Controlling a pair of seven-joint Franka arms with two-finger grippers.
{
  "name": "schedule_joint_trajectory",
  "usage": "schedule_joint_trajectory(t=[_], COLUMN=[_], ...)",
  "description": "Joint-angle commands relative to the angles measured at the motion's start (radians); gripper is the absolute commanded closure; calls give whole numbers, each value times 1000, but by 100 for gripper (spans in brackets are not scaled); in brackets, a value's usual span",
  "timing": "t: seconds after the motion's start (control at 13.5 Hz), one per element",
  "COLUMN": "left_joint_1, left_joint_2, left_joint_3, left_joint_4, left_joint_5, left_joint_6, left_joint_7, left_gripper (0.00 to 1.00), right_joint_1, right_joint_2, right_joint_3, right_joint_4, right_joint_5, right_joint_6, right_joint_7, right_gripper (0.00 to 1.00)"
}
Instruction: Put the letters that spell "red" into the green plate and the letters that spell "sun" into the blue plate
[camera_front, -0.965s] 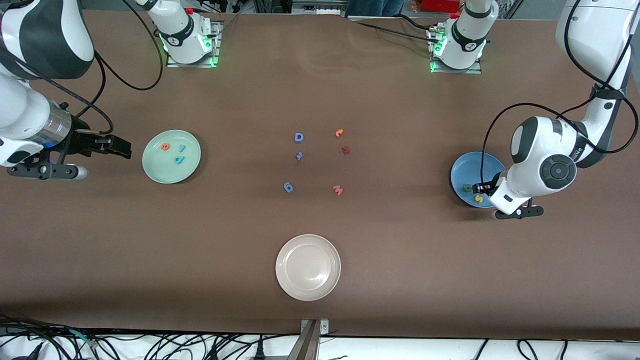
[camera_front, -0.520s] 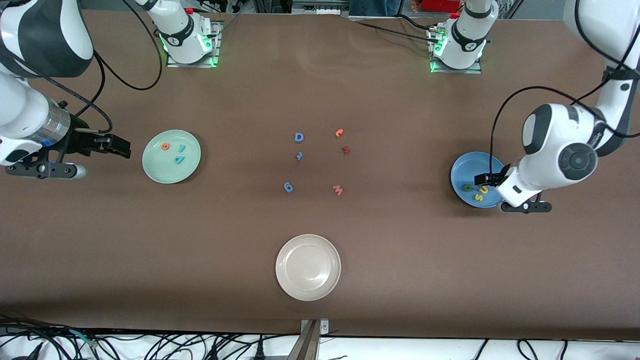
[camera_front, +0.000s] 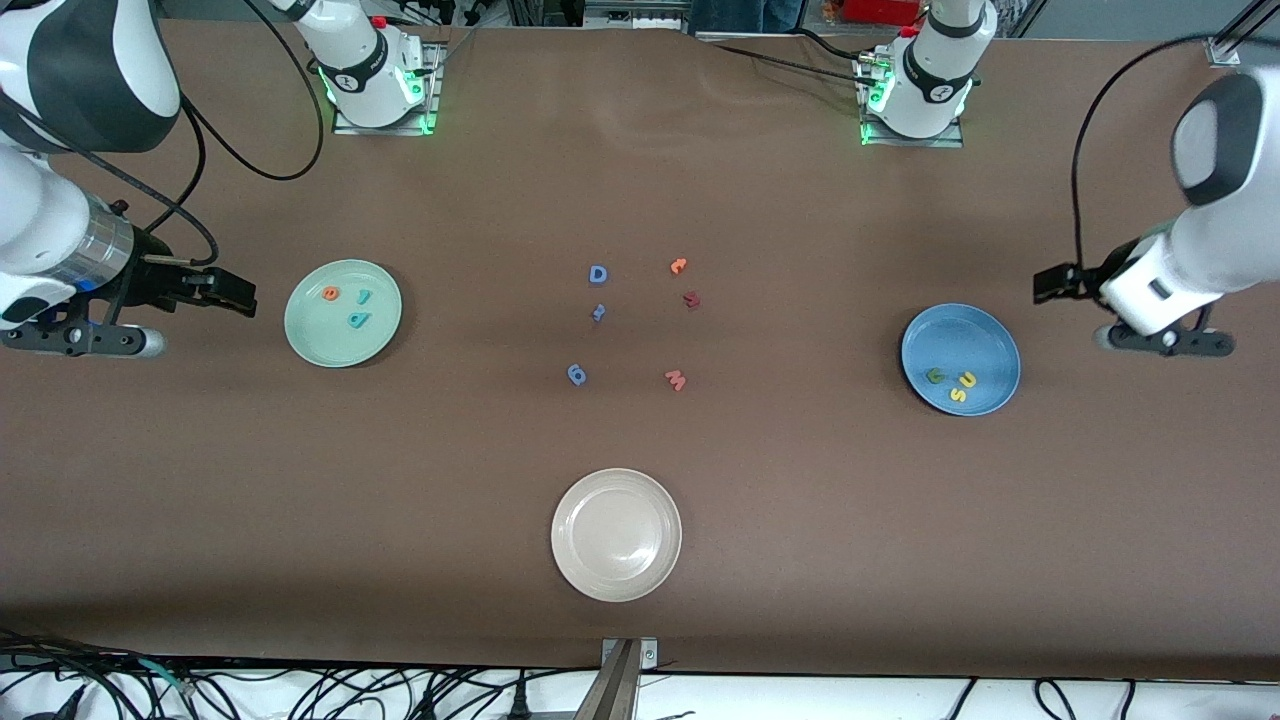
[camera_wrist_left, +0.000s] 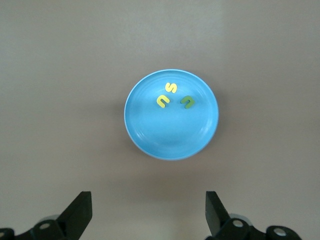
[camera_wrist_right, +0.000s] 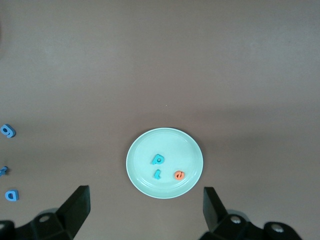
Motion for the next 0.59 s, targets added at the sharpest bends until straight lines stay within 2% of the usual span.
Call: schedule_joint_trajectory(t=[0.0, 0.15, 0.52], left_joint_1=[-49, -51, -45], left_joint_2=[1, 16, 32], left_joint_3=[32, 31, 31], left_joint_4=[155, 251, 260], left_joint_5=[-28, -26, -45], left_joint_6=[-98, -152, -150], left_joint_7=[-70, -92, -32], left_gripper=[0, 0, 0], right_joint_1=[-14, -14, -14], right_joint_2=[-11, -9, -9], right_joint_3=[11, 13, 13], right_joint_4=[3, 3, 3], right_joint_5=[-3, -3, -3], right_joint_6=[2, 2, 2], right_joint_7=[0, -2, 0], right_gripper=[0, 0, 0])
